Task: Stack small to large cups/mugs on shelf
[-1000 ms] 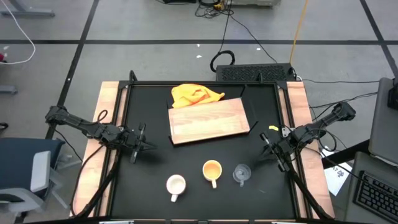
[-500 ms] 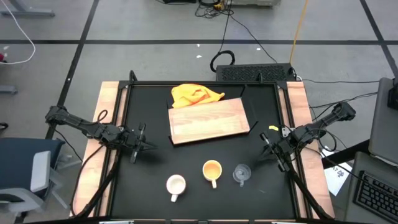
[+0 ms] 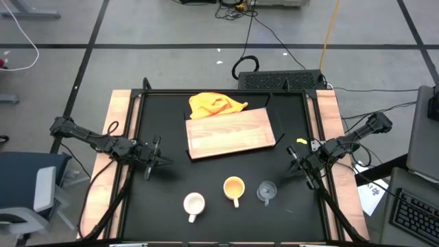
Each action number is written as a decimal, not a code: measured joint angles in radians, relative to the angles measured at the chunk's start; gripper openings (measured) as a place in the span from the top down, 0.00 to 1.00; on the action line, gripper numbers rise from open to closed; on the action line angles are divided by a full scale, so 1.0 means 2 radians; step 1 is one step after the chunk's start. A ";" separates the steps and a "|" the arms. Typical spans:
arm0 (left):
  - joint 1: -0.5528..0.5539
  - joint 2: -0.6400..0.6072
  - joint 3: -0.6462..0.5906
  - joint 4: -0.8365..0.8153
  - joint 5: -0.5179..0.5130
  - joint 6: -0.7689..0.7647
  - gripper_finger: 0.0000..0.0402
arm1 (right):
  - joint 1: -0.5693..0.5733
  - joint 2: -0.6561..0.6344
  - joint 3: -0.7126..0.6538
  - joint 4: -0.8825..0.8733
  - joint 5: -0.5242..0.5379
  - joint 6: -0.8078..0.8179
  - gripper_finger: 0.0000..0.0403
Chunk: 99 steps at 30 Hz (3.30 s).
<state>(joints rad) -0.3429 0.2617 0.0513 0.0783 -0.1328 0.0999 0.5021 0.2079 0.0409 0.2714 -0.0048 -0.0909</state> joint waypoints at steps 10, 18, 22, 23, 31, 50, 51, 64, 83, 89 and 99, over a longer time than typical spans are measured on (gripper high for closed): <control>0.000 0.000 0.000 0.000 0.000 0.000 0.91 | 0.000 0.000 0.000 0.000 0.000 0.000 1.00; 0.000 0.000 0.000 0.000 0.000 0.000 0.91 | 0.000 0.000 0.000 0.000 0.000 0.000 1.00; 0.000 0.000 0.000 0.000 0.000 0.000 0.91 | 0.000 0.000 0.000 0.000 0.000 0.000 1.00; 0.000 0.000 0.000 0.000 0.000 0.000 0.91 | 0.000 0.000 0.000 0.000 0.000 0.000 1.00; 0.000 0.000 0.000 0.000 0.000 0.000 0.91 | 0.000 0.000 0.000 0.000 0.000 0.000 1.00; 0.000 0.000 0.000 0.000 0.000 0.000 0.91 | 0.000 0.000 0.000 0.001 0.000 0.000 1.00; 0.000 0.000 0.000 0.000 0.000 0.000 0.91 | 0.000 0.000 0.000 0.003 0.000 0.000 1.00; 0.000 0.000 0.000 0.000 0.000 0.000 0.91 | 0.000 0.000 0.000 0.006 0.000 0.020 1.00; 0.000 0.000 0.000 0.000 0.000 0.000 0.91 | 0.000 0.042 0.068 0.019 0.048 -0.016 1.00; 0.000 0.000 0.000 0.000 0.000 0.000 0.91 | -0.001 0.125 0.150 -0.040 0.096 -0.013 1.00; 0.000 0.000 0.000 0.000 0.000 0.000 0.91 | -0.001 0.275 0.315 -0.197 0.166 0.065 1.00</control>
<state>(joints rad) -0.3428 0.2615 0.0517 0.0784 -0.1326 0.1000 0.5007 0.7570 0.6716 -0.1222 0.3277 0.0400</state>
